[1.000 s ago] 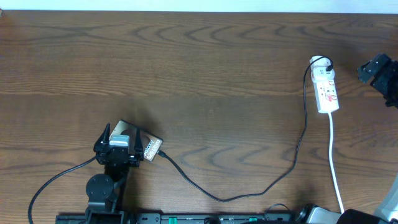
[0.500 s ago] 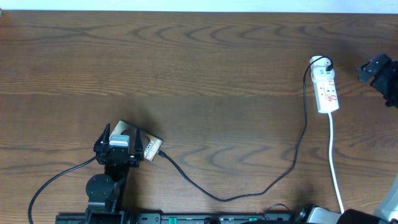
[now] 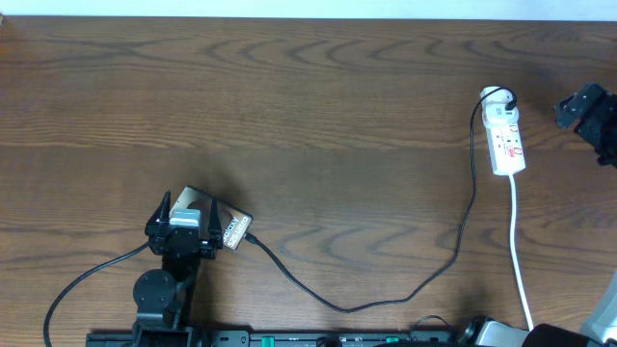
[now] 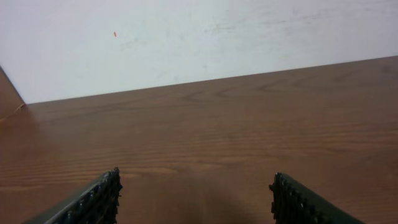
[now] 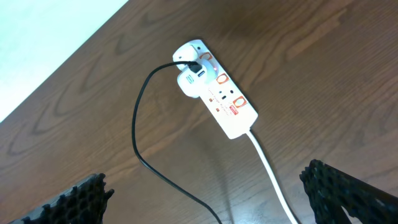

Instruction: Plug charger to phone and switch on socket

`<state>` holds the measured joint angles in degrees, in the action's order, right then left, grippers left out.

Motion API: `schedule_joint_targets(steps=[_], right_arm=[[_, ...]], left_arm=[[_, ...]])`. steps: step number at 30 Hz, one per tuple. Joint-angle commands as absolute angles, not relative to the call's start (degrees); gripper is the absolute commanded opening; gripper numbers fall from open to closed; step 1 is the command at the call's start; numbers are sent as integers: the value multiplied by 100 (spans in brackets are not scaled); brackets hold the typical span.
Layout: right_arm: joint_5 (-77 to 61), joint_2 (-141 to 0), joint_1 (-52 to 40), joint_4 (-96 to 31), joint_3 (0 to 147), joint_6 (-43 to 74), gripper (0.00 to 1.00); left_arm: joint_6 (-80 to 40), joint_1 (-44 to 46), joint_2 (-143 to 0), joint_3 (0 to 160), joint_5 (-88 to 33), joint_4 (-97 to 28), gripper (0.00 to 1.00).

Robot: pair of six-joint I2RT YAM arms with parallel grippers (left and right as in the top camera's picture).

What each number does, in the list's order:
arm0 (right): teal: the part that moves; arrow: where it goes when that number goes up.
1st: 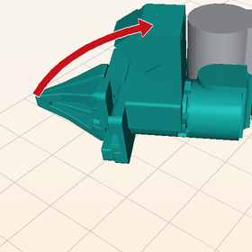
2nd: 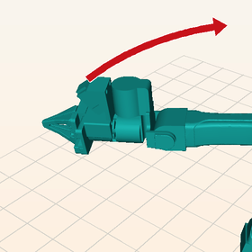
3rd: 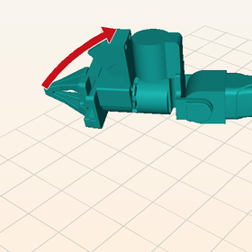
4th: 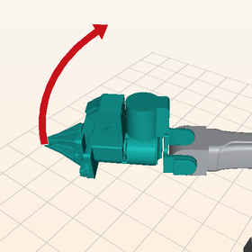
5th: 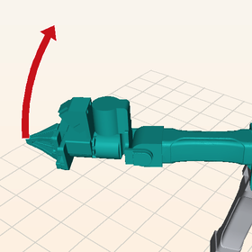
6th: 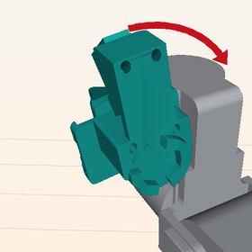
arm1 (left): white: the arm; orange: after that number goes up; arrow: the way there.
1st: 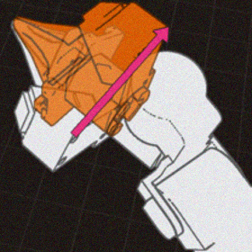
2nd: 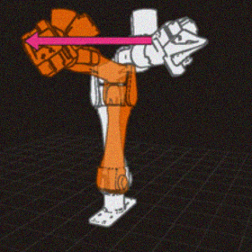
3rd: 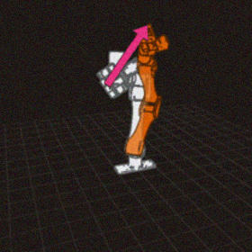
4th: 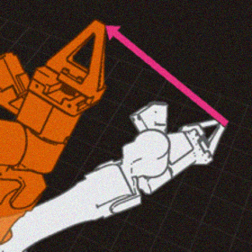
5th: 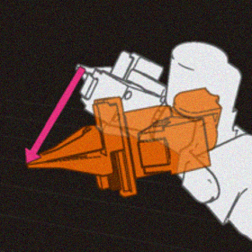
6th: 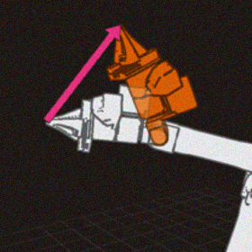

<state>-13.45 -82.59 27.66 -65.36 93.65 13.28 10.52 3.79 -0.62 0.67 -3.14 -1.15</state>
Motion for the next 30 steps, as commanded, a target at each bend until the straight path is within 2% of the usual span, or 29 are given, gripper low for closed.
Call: schedule_joint_targets(steps=[1,17,22,30], right_arm=[[-1345,-8213,2773,-6541,9384,1391,99],[-864,-7627,2674,-6495,9338,1308,99],[-843,-6943,2112,-5317,8576,1302,99],[-587,-5290,867,-2475,5791,1260,99]], left_arm=[[1024,349,-23,23,-360,-386,75],[1024,349,-23,23,-360,-386,75],[1024,349,-23,23,-360,-386,75],[1024,349,-23,23,-360,-386,75]])
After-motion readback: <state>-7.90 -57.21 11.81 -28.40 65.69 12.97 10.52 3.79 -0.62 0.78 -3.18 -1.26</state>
